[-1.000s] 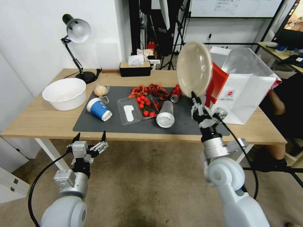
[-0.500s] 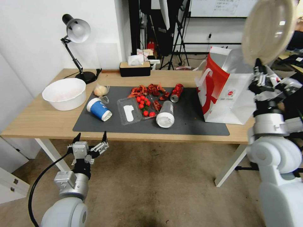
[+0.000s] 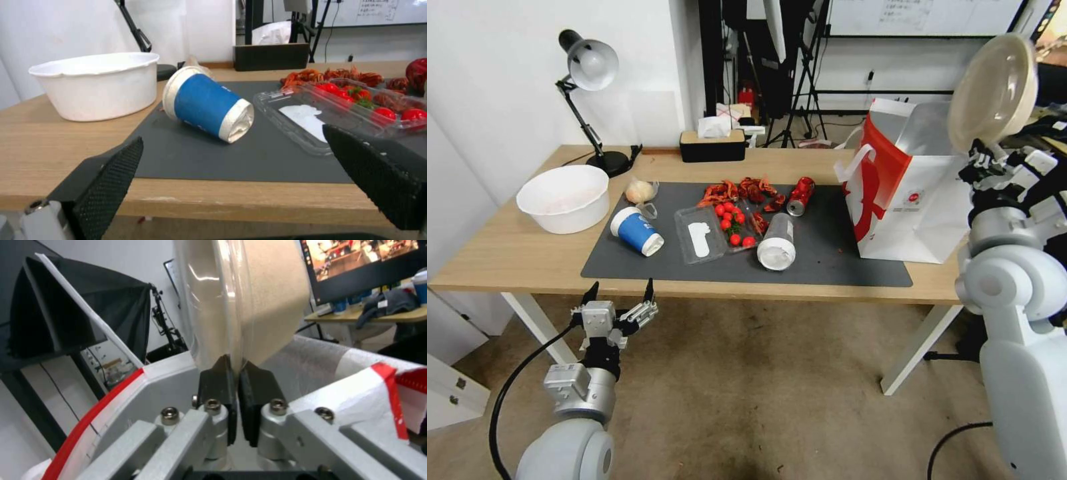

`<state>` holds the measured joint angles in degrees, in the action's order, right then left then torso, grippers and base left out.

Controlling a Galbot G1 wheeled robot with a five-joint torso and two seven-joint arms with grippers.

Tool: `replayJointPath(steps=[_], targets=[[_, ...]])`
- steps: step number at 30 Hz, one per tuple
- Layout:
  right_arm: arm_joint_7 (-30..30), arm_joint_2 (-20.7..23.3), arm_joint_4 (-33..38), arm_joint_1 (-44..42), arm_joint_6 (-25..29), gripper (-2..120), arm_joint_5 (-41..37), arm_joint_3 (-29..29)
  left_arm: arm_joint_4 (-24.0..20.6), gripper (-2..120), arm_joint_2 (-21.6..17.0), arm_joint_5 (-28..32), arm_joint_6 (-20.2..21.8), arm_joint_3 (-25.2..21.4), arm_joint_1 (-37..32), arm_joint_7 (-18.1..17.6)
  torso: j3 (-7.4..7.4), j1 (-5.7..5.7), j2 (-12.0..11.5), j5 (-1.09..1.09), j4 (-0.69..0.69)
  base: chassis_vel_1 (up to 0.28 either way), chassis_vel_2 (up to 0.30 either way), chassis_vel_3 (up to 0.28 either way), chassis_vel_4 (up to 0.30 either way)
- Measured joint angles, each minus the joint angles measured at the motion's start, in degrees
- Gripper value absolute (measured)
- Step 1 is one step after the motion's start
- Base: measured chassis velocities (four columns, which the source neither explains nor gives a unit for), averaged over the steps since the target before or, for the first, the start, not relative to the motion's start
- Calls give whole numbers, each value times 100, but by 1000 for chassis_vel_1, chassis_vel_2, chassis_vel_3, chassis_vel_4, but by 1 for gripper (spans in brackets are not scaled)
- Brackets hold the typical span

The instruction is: Pick up the trash from the table and place it into the takeout bag.

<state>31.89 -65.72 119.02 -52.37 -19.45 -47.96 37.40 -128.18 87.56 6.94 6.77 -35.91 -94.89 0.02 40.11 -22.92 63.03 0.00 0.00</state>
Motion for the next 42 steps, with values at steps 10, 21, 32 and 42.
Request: replayJointPath(steps=[10, 21, 32, 42], targets=[[0, 36, 49, -16, -24, 41, -133, 3, 26, 100, 14, -6, -14, 2, 6, 0, -1, 0, 0, 0, 0, 0, 0, 0, 0], [-702, 49, 292, -143, 662, 77, -608, 43, 25, 100, 13, -8, -26, -1, 1, 0, -1, 0, -1, 0, 0, 0, 0, 0, 0], [-3043, -112, 925, -1580, 1716, 100, -296, -57, 46, 100, -23, 30, -53, -12, 19, -4, -1, 1, -1, 0, -1, 0, 0, 0, 0], [-3160, -242, 994, -2464, 2315, 100, 1279, -404, 108, 100, -49, 41, -84, -4, 42, -4, -1, 1, -1, 0, 0, 0, 0, 0, 0]])
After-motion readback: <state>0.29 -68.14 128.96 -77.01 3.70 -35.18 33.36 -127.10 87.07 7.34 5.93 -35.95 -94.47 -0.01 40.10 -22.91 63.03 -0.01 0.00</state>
